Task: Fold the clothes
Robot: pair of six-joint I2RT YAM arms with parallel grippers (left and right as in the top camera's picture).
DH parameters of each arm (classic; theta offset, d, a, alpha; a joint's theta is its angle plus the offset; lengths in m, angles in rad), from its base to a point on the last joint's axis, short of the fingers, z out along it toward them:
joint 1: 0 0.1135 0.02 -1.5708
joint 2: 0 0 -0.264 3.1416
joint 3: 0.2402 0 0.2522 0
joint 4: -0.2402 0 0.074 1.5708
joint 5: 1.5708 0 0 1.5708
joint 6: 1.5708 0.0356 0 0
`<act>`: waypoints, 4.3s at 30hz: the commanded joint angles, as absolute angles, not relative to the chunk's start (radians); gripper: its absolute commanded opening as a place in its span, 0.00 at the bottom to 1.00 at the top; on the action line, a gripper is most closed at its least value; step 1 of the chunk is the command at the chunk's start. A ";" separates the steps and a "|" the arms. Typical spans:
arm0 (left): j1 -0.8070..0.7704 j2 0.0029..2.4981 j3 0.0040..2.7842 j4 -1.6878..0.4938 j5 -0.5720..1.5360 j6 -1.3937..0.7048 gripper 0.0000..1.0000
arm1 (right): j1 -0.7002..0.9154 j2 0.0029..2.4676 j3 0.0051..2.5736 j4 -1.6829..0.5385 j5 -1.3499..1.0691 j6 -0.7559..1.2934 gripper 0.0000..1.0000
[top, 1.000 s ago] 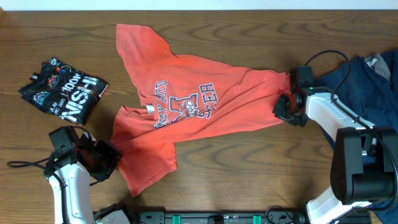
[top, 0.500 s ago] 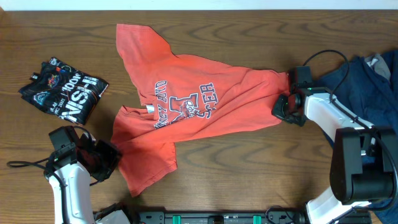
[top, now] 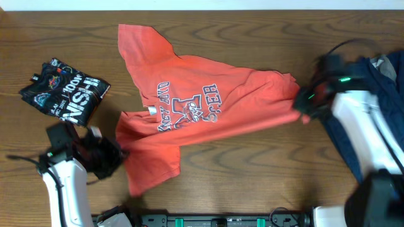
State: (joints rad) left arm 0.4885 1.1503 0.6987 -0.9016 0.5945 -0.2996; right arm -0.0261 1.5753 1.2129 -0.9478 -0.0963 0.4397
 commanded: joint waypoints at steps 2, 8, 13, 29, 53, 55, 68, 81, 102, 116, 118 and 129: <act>0.432 1.147 0.950 -0.962 0.647 -0.212 0.06 | -0.112 1.428 1.413 -1.060 -0.147 0.300 0.01; 0.402 1.147 1.259 -1.045 0.651 -0.215 0.06 | -0.141 1.364 1.584 -1.186 -0.146 0.200 0.01; 0.402 1.147 1.495 -1.108 0.674 -0.215 0.06 | -0.164 1.331 1.703 -1.212 -0.137 0.175 0.01; 0.402 1.172 1.817 -1.100 0.669 -0.221 0.06 | -0.210 1.312 1.929 -1.225 -0.061 0.137 0.01; 0.248 1.777 1.841 0.104 0.670 -0.675 0.06 | -0.112 1.773 2.001 -0.486 -0.166 0.333 0.01; 0.266 1.777 1.887 0.151 0.671 -0.697 0.06 | -0.112 1.773 2.050 -0.510 -0.138 0.333 0.01; 0.360 1.771 1.993 -0.730 1.228 -0.282 0.06 | -0.110 1.784 2.079 -1.116 0.090 0.265 0.01; 0.211 1.776 1.640 -1.509 0.546 0.082 0.06 | -0.097 1.785 1.686 -1.436 -0.061 0.158 0.01; 0.423 1.290 1.049 -1.398 0.407 -0.054 0.06 | -0.126 1.524 1.137 -1.339 0.054 0.320 0.01; 0.429 1.268 1.049 -1.054 0.416 -0.205 0.06 | -0.121 1.548 1.115 -1.011 0.007 0.219 0.01; 0.416 1.313 1.049 -0.990 0.450 -0.205 0.06 | -0.121 1.576 1.115 -0.965 0.007 0.220 0.01; 0.299 1.566 1.049 -0.602 0.516 -0.205 0.06 | -0.113 1.723 1.115 -0.675 -0.080 0.186 0.01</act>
State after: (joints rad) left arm 0.3042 1.5337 1.0473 -0.6434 0.5114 -0.1963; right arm -0.1265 1.6947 1.1179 -0.7025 -0.0731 0.2092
